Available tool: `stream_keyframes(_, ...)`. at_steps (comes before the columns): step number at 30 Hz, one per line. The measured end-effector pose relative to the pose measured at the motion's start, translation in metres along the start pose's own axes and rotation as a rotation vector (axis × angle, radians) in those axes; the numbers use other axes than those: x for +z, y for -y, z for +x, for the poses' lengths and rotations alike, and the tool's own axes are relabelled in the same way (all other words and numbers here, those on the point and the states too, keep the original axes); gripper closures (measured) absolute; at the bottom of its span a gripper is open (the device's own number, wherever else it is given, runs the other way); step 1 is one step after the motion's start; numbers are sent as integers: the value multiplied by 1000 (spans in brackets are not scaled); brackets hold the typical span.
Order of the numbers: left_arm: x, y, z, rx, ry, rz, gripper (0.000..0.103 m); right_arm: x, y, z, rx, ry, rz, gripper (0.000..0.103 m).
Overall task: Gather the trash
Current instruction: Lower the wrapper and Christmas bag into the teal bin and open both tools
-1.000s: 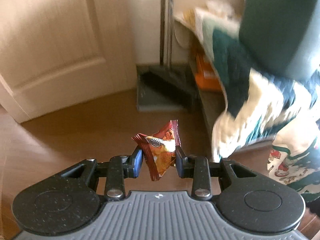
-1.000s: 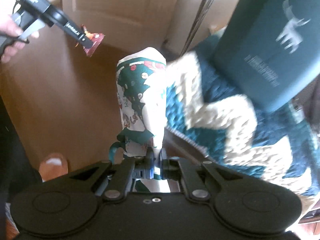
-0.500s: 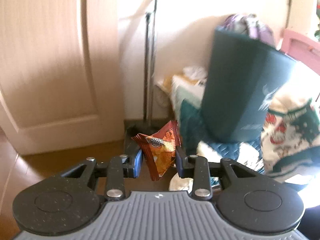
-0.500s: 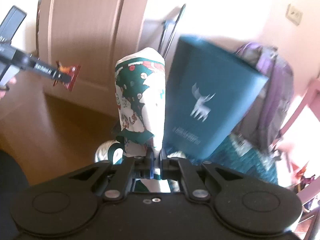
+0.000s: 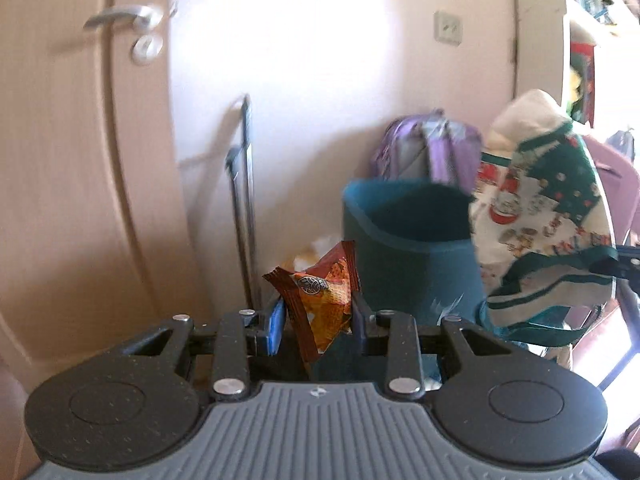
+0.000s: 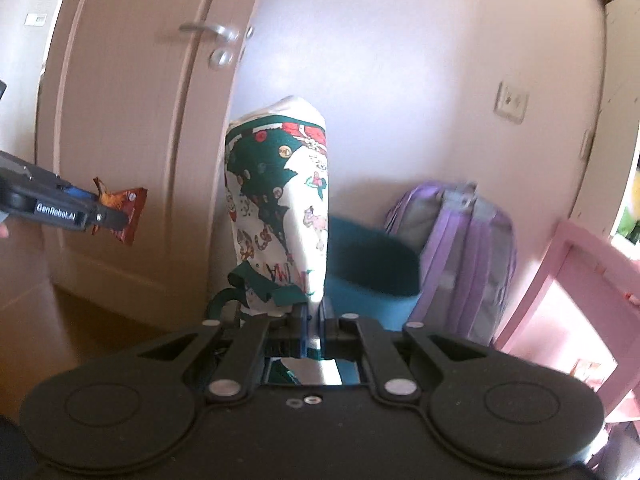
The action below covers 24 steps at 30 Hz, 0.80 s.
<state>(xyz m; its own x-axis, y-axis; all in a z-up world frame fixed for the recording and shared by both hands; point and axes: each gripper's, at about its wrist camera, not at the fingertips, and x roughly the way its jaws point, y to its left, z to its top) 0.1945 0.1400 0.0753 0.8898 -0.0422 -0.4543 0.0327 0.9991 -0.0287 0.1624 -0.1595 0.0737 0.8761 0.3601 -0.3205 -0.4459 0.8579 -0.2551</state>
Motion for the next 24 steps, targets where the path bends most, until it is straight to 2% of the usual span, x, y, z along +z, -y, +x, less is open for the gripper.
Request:
stream_keyframes(7, 56, 33, 9, -74, 47, 30, 70, 49, 32, 4, -62, 105, 41, 99)
stream_keyframes(11, 83, 55, 23, -89, 63, 63, 70, 73, 52, 21, -101, 131, 69, 99)
stream_keyframes(17, 109, 85, 53, -109, 58, 94, 70, 92, 81, 65, -135, 120, 127, 99)
stream_keyframes(24, 108, 109, 110, -118, -18, 110, 70, 78, 92, 125, -126, 47, 199, 99)
